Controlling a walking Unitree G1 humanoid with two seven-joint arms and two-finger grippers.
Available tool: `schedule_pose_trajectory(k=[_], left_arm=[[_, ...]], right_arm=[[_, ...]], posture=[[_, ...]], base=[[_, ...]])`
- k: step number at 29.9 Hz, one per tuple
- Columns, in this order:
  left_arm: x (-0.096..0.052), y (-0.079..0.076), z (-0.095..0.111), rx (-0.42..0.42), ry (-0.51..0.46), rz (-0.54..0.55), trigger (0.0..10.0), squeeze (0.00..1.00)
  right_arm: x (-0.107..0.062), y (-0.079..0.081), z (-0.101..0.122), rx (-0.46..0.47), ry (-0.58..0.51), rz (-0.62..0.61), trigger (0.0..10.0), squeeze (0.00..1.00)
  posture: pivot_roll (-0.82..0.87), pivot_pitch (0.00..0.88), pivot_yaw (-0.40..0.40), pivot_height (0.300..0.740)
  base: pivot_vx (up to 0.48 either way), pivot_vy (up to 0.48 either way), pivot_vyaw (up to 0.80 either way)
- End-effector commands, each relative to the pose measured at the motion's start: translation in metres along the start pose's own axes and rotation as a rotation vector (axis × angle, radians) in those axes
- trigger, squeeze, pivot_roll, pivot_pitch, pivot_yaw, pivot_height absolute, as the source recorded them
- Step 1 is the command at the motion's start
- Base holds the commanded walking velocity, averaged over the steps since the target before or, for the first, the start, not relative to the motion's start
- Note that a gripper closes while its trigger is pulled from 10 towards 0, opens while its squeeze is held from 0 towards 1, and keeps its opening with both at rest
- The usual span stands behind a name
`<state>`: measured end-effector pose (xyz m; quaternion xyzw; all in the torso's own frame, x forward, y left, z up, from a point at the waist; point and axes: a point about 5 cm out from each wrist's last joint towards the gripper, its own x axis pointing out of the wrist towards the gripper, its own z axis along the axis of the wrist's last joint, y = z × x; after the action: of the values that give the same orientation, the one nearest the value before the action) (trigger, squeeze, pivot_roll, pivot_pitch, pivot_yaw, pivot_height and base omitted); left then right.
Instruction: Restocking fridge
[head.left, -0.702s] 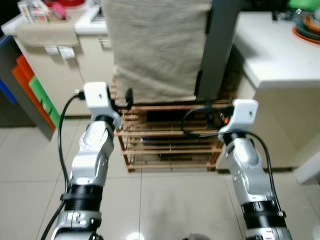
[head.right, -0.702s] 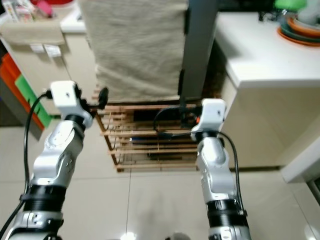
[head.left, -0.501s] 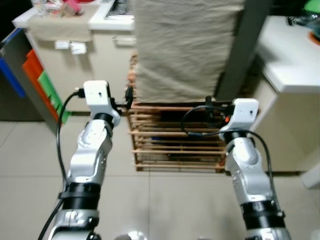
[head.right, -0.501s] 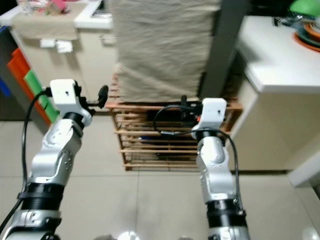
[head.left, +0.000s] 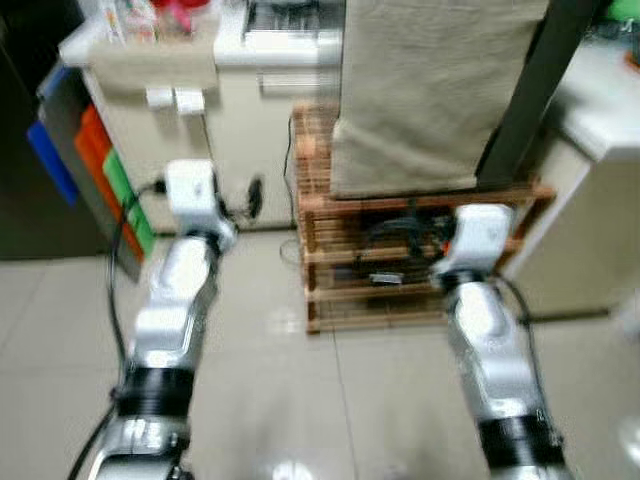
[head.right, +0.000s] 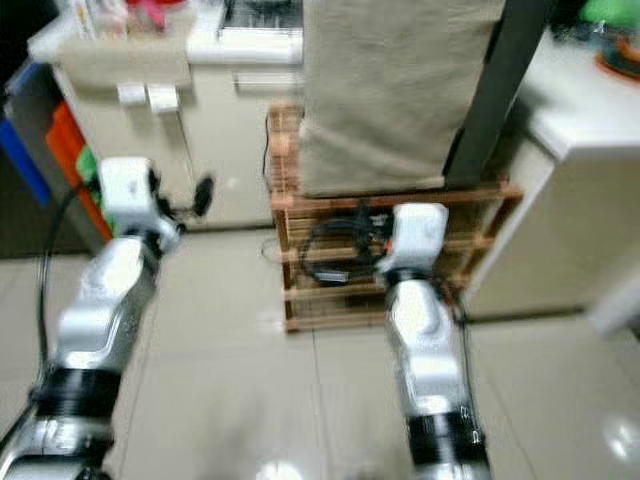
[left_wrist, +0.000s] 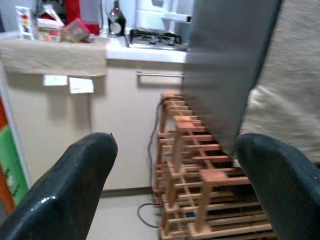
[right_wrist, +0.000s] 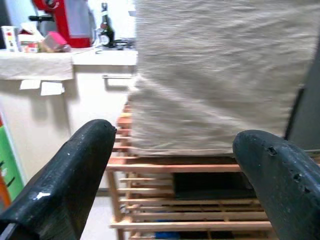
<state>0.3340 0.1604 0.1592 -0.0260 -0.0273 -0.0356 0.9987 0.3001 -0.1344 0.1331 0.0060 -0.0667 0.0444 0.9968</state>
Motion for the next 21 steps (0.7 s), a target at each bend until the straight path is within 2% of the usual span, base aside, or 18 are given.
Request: schedule_pose_trajectory(k=[1,3,6,9,10,11,12,14,16,21], left_arm=[[0.0,-0.006,0.003,0.018,-0.022,-0.009,10.0,0.0],[-0.004,-0.012,0.008,0.02,-0.072,-0.049,10.0,0.0],[-0.019,-0.029,0.023,-0.036,-0.185,-0.173,10.0,0.0],[-0.027,-0.036,0.021,-0.035,-0.187,-0.196,10.0,0.0],[-0.029,-0.036,0.017,-0.037,-0.173,-0.176,10.0,0.0],[-0.029,-0.033,0.01,-0.046,-0.142,-0.142,10.0,0.0],[-0.031,-0.027,0.002,-0.078,-0.114,-0.087,10.0,0.0],[-0.033,-0.024,0.0,-0.083,-0.116,-0.065,10.0,0.0],[-0.043,-0.019,-0.007,-0.077,-0.112,-0.048,10.0,0.0],[-0.052,-0.013,-0.004,-0.049,-0.12,-0.035,10.0,0.0]], right_arm=[[-0.003,-0.008,0.005,-0.018,-0.02,-0.024,10.0,0.0],[-0.007,-0.012,0.004,-0.029,-0.026,-0.027,10.0,0.0],[-0.01,-0.023,0.002,-0.03,-0.009,-0.071,10.0,0.0],[-0.008,-0.03,0.004,-0.031,-0.003,-0.081,10.0,0.0],[-0.006,-0.032,0.005,-0.032,0.003,-0.078,10.0,0.0],[-0.004,-0.034,0.006,-0.035,0.007,-0.073,10.0,0.0],[-0.003,-0.035,0.009,-0.045,0.008,-0.062,10.0,0.0],[-0.003,-0.037,0.01,-0.056,0.007,-0.056,10.0,0.0],[-0.004,-0.043,0.008,-0.063,0.026,-0.064,10.0,0.0],[-0.002,-0.042,0.007,-0.046,0.041,-0.064,10.0,0.0]], posture=[[-0.11,0.0,0.058,0.736],[-0.13,0.0,0.066,0.736],[-0.14,0.0,0.054,0.736],[-0.14,0.0,0.031,0.736],[-0.14,0.0,0.031,0.736],[-0.15,0.0,-0.002,0.736],[-0.15,0.0,-0.014,0.736],[-0.16,0.0,-0.022,0.736],[-0.16,0.0,-0.03,0.736],[-0.12,0.0,-0.034,0.736]], base=[[0.0,0.0,0.0],[0.0,0.0,0.0],[0.0,0.0,0.0],[0.209,0.096,0.0],[0.382,0.289,0.0],[0.39,0.281,0.0],[0.39,0.277,0.0],[0.39,0.277,0.0],[0.39,0.277,0.0],[0.391,0.28,0.0]])
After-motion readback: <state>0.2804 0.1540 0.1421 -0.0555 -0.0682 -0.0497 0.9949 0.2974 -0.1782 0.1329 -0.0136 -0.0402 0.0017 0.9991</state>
